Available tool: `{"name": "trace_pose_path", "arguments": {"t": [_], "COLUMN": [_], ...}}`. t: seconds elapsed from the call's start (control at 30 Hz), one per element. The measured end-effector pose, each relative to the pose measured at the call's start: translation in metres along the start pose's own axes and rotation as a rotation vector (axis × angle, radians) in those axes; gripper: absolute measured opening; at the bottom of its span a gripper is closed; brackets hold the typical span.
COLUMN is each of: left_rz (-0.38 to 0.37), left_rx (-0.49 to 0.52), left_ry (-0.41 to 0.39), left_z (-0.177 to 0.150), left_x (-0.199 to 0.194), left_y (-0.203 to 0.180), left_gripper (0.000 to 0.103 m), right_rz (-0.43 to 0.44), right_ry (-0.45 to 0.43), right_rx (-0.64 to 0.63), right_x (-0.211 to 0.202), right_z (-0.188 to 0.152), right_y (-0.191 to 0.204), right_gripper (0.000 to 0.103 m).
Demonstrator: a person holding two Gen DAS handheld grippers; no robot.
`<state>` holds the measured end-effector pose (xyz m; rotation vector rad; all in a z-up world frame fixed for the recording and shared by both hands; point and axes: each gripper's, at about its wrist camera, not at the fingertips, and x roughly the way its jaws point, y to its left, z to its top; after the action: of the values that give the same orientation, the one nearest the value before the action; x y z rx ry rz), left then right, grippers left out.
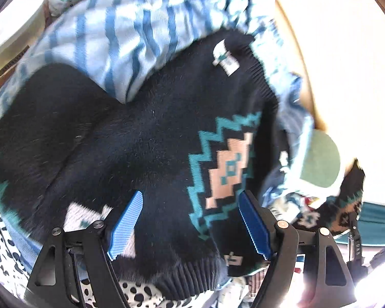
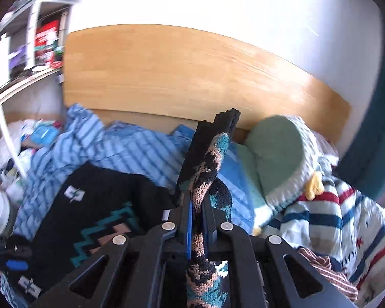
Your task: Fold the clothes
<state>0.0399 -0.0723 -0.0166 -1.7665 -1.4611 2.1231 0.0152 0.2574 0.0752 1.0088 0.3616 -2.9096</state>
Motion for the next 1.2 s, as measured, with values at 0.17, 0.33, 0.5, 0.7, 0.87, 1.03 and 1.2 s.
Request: {"name": "trace_pose_path", "arguments": {"t": [0.17, 0.33, 0.5, 0.7, 0.87, 1.03, 1.2], "left_rz": [0.021, 0.093, 0.052, 0.067, 0.154, 0.209, 0.228], "left_rx": [-0.046, -0.149, -0.139, 0.065, 0.143, -0.023, -0.02], "left_ry": [-0.093, -0.064, -0.047, -0.013, 0.062, 0.08, 0.191], "left_z": [-0.008, -0.003, 0.005, 0.008, 0.006, 0.011, 0.016], "left_x": [-0.037, -0.045, -0.046, -0.02, 0.011, 0.018, 0.026], "left_y": [0.035, 0.085, 0.082, 0.007, -0.026, 0.014, 0.024], "left_gripper": [0.078, 0.078, 0.077, 0.076, 0.075, 0.075, 0.075], "right_rz": [0.332, 0.583, 0.606, 0.376, 0.332, 0.398, 0.427], "right_ry": [0.1, 0.51, 0.535, 0.388, 0.444, 0.515, 0.533], "right_rx": [-0.152, -0.134, 0.009, 0.229, 0.187, 0.118, 0.157], "right_x": [-0.006, 0.043, 0.03, 0.023, 0.046, 0.065, 0.071], "right_z": [-0.034, -0.124, -0.131, -0.094, -0.099, -0.115, -0.125], "right_y": [0.118, 0.195, 0.153, 0.056, 0.057, 0.082, 0.083], "right_gripper": [0.008, 0.024, 0.049, 0.049, 0.049, 0.049, 0.05]}}
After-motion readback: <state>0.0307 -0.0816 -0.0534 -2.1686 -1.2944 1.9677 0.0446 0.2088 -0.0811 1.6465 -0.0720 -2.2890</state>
